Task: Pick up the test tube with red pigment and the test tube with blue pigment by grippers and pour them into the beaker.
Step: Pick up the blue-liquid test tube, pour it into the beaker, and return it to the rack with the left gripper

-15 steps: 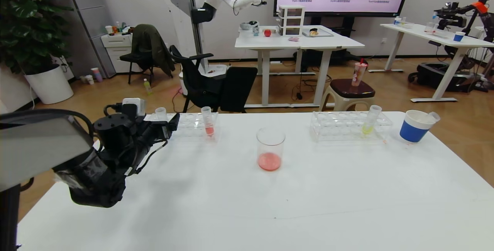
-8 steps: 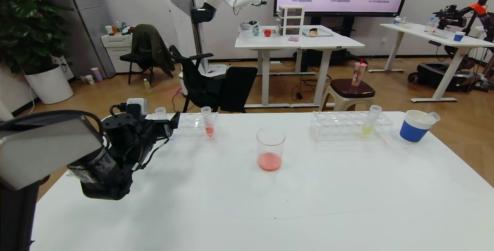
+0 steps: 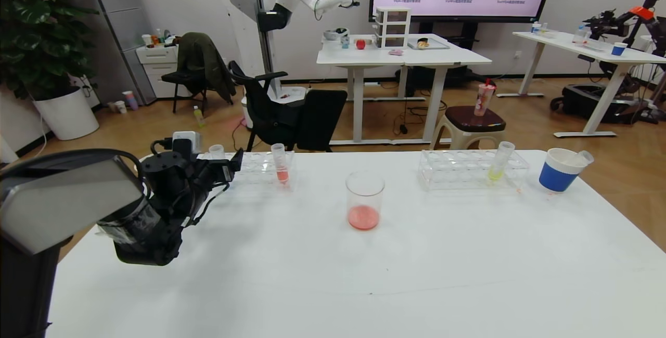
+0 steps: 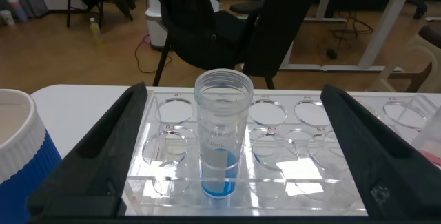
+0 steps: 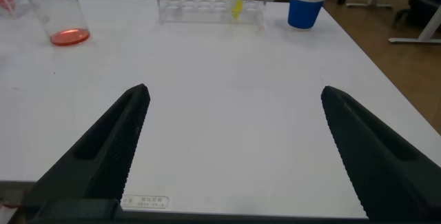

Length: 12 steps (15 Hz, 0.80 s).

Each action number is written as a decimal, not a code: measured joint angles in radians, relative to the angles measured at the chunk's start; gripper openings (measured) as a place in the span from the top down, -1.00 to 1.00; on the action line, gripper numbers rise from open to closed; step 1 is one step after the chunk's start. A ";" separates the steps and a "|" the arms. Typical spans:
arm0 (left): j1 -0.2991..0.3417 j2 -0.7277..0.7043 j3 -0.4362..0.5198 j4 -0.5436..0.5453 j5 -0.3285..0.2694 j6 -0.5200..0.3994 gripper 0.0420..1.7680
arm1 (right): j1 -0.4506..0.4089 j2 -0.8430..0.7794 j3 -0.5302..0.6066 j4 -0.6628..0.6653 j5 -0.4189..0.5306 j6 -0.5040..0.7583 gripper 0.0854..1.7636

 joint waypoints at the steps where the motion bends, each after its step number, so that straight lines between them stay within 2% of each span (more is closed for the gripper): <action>1: -0.001 0.002 -0.002 0.000 0.000 0.001 -0.98 | 0.000 0.000 0.000 0.000 0.000 0.000 -0.97; 12: 0.015 0.010 0.001 -0.001 0.003 0.001 -0.98 | 0.000 0.000 0.000 0.000 0.000 0.000 -0.97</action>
